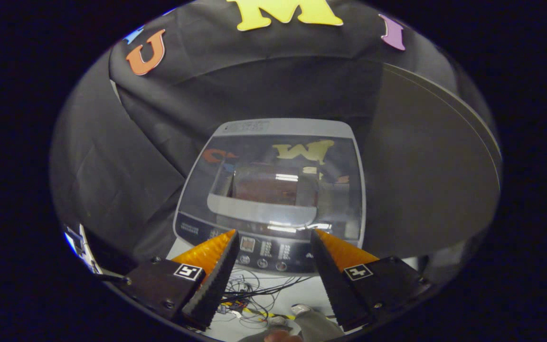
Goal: Put the clothes into the washing machine and then close the washing machine lid.
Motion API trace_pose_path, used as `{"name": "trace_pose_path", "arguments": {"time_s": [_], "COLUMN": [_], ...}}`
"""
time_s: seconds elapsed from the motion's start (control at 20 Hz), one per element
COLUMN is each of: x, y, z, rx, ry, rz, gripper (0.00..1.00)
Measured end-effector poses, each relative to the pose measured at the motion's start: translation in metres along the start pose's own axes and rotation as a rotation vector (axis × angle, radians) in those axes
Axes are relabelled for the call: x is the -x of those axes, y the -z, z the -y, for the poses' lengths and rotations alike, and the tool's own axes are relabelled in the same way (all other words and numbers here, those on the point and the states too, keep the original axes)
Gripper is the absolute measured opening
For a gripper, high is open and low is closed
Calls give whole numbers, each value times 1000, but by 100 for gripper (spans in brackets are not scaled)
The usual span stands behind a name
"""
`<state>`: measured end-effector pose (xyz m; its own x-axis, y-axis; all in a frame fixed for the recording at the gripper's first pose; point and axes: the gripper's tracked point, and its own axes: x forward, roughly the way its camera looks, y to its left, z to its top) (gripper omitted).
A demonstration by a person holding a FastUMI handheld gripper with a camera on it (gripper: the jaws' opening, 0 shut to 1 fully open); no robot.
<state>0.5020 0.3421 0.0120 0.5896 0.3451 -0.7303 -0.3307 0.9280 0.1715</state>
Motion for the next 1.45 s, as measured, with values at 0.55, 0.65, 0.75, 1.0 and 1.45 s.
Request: {"name": "trace_pose_path", "arguments": {"time_s": [0.55,0.65,0.75,1.0,1.45], "x": [145,180,216,296,344], "y": [120,139,148,163,156], "z": [52,57,57,63,105], "rx": [49,78,108,162,47], "ry": [43,68,85,136,156], "rz": [227,294,377,535,666], "gripper": [93,93,93,93,93]}}
